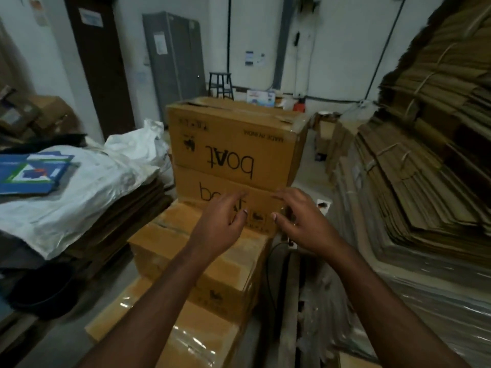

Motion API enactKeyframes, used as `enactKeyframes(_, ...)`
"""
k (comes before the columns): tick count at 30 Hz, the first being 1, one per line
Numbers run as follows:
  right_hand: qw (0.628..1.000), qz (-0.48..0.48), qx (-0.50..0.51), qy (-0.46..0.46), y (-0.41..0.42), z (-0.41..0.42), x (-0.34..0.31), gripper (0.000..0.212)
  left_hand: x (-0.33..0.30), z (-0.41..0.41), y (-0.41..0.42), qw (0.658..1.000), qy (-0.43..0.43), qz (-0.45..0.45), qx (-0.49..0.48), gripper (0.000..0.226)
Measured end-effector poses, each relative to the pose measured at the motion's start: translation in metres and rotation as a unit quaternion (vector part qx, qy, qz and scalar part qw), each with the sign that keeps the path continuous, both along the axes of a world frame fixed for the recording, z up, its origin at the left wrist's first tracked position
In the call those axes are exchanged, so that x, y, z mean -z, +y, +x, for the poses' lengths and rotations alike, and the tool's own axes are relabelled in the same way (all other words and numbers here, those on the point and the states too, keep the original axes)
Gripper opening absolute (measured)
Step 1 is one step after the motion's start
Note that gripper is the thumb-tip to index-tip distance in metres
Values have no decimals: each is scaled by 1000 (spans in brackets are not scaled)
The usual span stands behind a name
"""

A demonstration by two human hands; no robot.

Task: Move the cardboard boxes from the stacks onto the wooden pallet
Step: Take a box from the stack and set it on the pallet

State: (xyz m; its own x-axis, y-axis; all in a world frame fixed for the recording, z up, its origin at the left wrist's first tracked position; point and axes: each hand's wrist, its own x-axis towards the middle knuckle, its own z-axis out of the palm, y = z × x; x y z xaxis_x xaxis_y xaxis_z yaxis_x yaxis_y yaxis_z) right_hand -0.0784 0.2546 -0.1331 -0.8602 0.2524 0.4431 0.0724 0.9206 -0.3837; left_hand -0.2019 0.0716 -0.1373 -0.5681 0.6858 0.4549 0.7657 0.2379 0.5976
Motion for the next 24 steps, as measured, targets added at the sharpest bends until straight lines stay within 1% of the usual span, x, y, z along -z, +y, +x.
enactKeyframes(3,1000,3,8,5,25,-21,-14,51,-12,-19,30,1000,14,-7,5,44)
enactKeyframes(6,1000,-10,23,7,58,-50,-27,59,-26,-38,66,1000,23,-15,12,44)
enactKeyframes(11,997,-52,53,-2,126,-101,-47,75,-57,-66,133,994,60,-81,37,48)
enactKeyframes(13,994,-85,61,9,152,-119,-56,80,-71,-78,161,992,74,-98,34,49)
enactKeyframes(16,988,-111,106,12,188,-149,-62,87,-84,-93,205,986,91,-138,15,51)
enactKeyframes(18,980,-129,149,12,208,-168,-60,84,-86,-100,233,984,82,-160,-3,54)
enactKeyframes(20,977,-114,182,18,222,-180,-55,75,-85,-106,255,983,59,-174,-29,58)
enactKeyframes(22,979,-75,183,46,231,-187,-48,64,-83,-109,268,982,33,-177,-53,60)
enactKeyframes(24,981,-38,168,92,237,-192,-44,49,-77,-112,275,982,24,-175,-67,64)
